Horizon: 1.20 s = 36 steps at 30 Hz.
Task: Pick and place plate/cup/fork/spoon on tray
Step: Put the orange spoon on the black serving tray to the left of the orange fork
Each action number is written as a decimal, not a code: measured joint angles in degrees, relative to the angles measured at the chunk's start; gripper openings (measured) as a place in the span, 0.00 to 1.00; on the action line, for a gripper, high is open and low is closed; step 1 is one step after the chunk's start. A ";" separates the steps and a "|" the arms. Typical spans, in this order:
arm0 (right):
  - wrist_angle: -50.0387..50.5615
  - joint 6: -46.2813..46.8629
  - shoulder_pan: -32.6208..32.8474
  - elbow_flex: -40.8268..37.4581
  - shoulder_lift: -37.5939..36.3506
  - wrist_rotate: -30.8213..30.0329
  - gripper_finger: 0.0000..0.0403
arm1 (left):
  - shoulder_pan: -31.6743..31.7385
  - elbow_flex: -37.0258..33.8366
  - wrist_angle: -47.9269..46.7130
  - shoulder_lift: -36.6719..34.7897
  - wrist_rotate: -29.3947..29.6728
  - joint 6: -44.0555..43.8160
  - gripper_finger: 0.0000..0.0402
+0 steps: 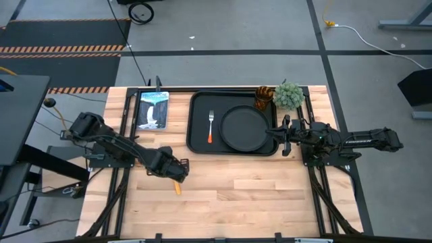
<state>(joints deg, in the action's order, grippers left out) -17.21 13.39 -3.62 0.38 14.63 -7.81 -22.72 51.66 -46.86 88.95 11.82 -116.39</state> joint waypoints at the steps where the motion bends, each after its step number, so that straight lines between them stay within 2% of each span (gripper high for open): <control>1: 0.02 0.00 0.00 -0.01 0.00 0.01 0.06 | 0.00 -0.34 0.98 0.00 -0.06 -0.15 0.26; 7: -0.22 -0.01 0.00 0.01 0.00 0.00 0.06 | 0.02 -0.57 3.44 1.81 -2.63 -1.69 0.48; 12: -1.30 0.00 0.00 0.00 0.42 0.12 0.06 | 0.01 -0.57 4.64 5.41 -6.65 -1.67 0.52; 18: -1.08 -0.01 0.00 -0.01 0.43 0.22 0.06 | 0.04 -0.46 5.10 7.30 -7.85 -1.56 0.41; 26: -1.16 0.00 0.00 0.00 0.42 0.20 0.06 | 0.04 -0.55 5.34 6.99 -8.11 -1.60 0.12; 30: -1.14 -0.01 0.00 -0.02 0.42 0.20 0.06 | 0.29 -0.52 5.07 6.61 -7.92 -2.49 0.11; 36: -1.14 -0.01 0.00 -0.01 0.42 0.20 0.06 | 3.56 2.08 0.80 3.41 -2.86 -0.19 0.11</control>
<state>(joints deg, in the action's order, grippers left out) -18.35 13.38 -3.62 0.37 15.05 -7.62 -19.16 53.74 -46.06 92.36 8.96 -116.58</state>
